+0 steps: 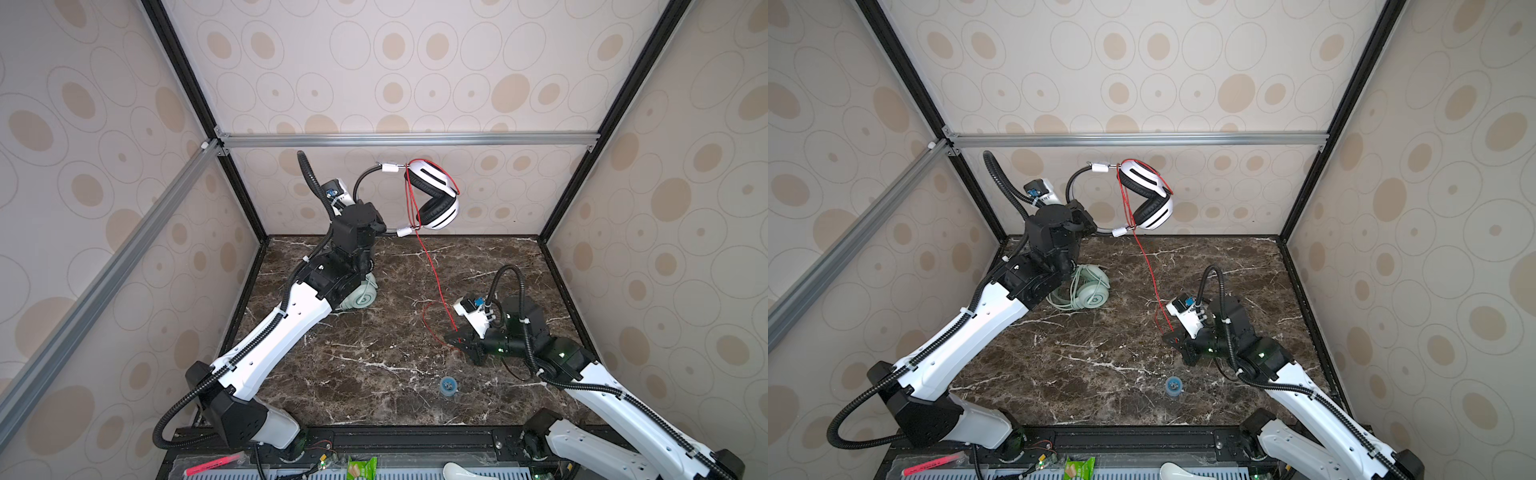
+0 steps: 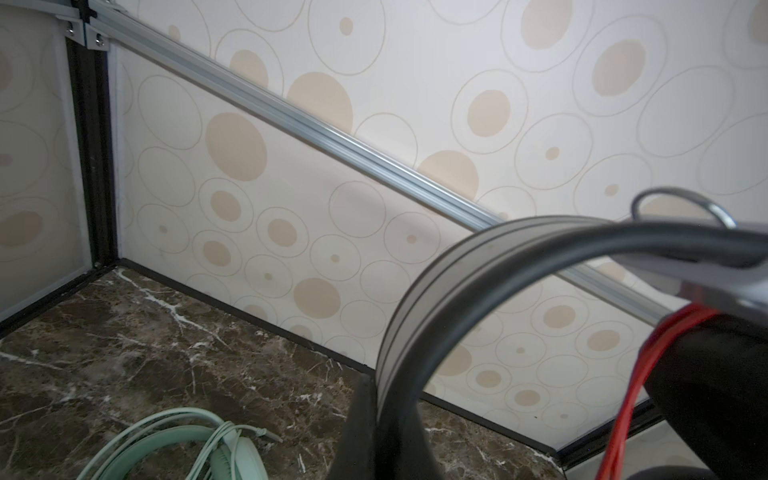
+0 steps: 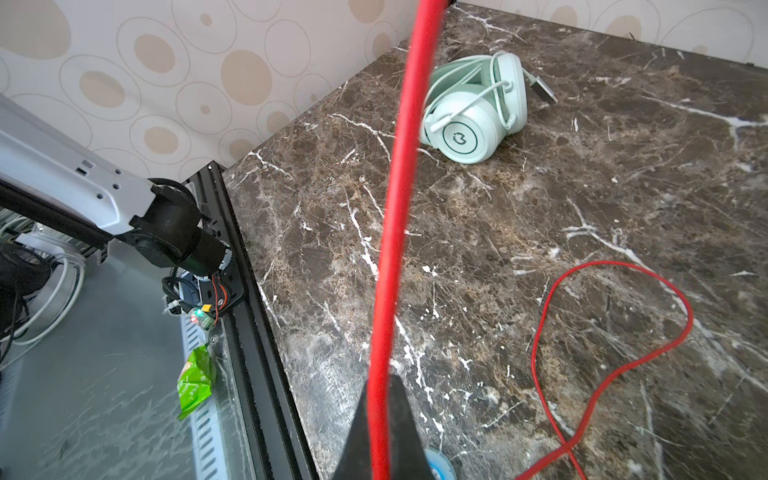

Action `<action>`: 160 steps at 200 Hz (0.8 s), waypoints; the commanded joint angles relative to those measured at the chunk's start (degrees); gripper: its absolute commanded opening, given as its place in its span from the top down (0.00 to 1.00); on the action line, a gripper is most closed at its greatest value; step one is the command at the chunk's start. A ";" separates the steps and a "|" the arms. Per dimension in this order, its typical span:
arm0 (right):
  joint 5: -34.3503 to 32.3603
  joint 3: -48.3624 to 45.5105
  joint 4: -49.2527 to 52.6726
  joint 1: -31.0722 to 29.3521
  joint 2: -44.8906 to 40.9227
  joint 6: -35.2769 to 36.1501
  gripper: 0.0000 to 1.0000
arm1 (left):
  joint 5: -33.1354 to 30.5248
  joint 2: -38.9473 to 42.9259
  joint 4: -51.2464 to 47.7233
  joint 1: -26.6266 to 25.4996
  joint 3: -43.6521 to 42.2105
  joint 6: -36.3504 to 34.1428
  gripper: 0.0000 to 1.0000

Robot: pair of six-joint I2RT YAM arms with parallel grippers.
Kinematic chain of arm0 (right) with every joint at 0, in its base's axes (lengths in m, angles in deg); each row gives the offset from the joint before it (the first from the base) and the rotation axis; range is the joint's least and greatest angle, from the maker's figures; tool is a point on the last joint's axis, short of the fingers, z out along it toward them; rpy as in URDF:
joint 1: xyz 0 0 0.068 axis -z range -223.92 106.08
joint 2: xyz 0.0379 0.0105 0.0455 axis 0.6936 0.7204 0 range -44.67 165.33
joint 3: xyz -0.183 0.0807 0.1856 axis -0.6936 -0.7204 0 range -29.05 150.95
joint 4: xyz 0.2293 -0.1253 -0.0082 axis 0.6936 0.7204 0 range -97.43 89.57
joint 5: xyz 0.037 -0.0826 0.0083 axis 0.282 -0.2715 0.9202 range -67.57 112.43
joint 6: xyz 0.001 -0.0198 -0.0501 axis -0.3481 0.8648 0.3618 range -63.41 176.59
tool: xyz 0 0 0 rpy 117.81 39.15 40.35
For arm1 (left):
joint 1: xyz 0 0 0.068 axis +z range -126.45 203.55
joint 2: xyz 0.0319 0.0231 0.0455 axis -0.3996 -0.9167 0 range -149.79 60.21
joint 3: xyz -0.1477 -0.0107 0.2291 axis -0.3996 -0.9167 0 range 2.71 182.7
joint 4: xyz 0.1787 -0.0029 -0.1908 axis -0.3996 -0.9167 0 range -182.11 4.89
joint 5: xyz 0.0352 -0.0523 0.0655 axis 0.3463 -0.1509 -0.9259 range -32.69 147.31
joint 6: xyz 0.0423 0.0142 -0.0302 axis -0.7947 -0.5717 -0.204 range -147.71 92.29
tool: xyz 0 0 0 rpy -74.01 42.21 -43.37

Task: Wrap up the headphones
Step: 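Lower the white headset with the left gripper while right brings the cable closer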

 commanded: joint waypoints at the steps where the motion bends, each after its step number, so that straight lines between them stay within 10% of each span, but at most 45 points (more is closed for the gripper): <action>1: -1.69 4.69 4.48 -0.97 -0.15 4.67 1.00 | -2.19 0.36 4.50 0.96 -2.37 -1.02 1.00; 79: -6.15 18.05 18.47 -1.54 4.97 20.69 1.00 | -2.63 -1.89 -0.06 1.17 -9.56 -4.82 1.00; 160: -10.46 26.39 20.32 -1.55 12.13 22.08 1.00 | 14.01 -0.35 -3.94 -0.95 -18.13 -21.28 1.00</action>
